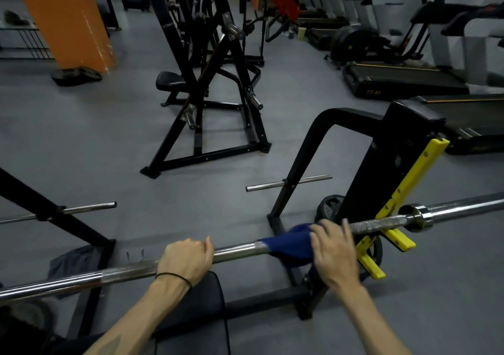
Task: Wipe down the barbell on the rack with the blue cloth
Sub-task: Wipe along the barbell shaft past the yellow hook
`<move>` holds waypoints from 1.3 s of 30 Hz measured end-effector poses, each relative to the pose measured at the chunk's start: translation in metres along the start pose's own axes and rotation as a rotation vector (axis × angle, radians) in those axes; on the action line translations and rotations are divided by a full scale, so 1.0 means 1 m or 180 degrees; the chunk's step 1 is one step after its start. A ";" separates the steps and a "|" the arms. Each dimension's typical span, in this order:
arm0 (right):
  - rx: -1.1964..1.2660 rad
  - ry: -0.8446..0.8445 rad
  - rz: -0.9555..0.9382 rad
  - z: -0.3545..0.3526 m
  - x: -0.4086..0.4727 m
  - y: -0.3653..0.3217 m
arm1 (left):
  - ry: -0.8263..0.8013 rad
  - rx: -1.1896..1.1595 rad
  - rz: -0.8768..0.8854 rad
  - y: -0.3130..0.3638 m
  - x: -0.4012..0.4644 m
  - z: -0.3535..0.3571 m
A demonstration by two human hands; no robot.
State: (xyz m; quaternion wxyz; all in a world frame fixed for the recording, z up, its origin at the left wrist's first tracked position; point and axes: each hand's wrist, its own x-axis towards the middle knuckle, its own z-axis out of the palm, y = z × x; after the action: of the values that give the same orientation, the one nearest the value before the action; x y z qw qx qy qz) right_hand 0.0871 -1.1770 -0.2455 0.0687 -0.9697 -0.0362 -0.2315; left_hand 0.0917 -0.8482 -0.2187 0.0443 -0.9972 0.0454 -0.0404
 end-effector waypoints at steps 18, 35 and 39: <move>0.0469 -0.0141 -0.0380 0.021 -0.008 -0.092 | -0.0635 0.0018 0.0710 -0.018 -0.001 -0.012; 0.0451 0.0229 -0.0066 0.010 0.007 -0.024 | 0.0788 -0.0545 0.0215 0.010 -0.013 0.011; 0.0514 0.0589 0.0940 0.019 0.008 -0.065 | 0.0552 -0.0559 -0.0003 0.013 -0.008 0.015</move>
State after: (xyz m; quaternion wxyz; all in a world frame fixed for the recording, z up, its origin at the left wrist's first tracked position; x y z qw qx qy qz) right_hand 0.0963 -1.1094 -0.2510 0.1825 -0.9304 0.0946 -0.3035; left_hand 0.0843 -0.8587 -0.2353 -0.0473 -0.9900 0.0519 -0.1223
